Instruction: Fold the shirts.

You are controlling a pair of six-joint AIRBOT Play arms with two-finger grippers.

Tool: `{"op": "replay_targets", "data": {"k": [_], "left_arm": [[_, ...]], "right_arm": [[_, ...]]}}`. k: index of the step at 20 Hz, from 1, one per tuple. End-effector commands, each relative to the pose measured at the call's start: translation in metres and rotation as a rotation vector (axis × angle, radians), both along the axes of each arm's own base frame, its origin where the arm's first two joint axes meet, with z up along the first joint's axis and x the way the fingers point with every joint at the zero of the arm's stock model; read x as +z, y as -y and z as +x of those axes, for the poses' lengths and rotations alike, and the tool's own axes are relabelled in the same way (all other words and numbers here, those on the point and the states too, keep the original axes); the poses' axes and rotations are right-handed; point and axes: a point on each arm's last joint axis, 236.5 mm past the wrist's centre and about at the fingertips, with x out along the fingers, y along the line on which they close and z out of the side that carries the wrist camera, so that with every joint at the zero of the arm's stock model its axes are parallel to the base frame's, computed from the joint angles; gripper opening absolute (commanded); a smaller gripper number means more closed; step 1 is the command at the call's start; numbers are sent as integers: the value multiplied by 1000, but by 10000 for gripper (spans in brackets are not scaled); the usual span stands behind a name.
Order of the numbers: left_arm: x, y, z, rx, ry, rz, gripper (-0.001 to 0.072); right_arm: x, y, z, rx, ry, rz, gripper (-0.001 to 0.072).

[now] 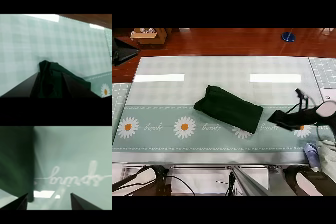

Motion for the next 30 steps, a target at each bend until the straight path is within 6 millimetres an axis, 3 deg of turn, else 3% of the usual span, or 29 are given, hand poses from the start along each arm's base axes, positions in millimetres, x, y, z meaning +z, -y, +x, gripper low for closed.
{"op": "replay_targets", "data": {"k": [1, 5, 6, 7, 8, 10, 12, 14, 16, 18, 20, 24, 28, 30], "left_arm": [[-2, -1, -1, 2, -9, 6, 349], [-2, 9, -1, -20, -7, 6, 349], [-2, 10, -1, -24, -7, 6, 349], [-2, 12, -1, -28, -6, 7, 349], [-2, 13, -1, -30, -6, 7, 349], [-2, 13, -1, -29, -7, 6, 349], [-2, 13, -1, -29, -6, 7, 348], [-2, 13, -1, -29, -6, 7, 348], [-2, 12, 0, -28, -5, 7, 348], [-1, 12, 0, -25, -3, 7, 341], [-1, 12, 1, -23, -2, 7, 341], [0, 12, 2, -21, 4, 4, 341], [4, 4, 11, 19, 37, 12, 341], [4, 3, 11, 8, 51, 29, 341]], "right_arm": [[-15, -39, 15, -119, 59, 163, 581], [-38, -84, 24, -148, 33, 213, 555], [-43, -92, 27, -159, 23, 224, 462], [-43, -98, 30, -143, 30, 235, 265], [-35, -103, 35, -113, 49, 250, 76], [5, -108, 51, -14, 138, 297, 26], [62, -97, 64, 80, 249, 296, 26], [117, -61, 68, 96, 329, 202, 26], [164, -5, 60, 38, 379, 43, 26], [202, 53, 35, -45, 400, -113, 26], [226, 101, -4, -148, 364, -248, 26], [222, 174, -107, -313, 52, -501, 25], [228, 235, -164, -554, -132, -746, 25], [233, 255, -189, -623, -218, -846, 25]]}}
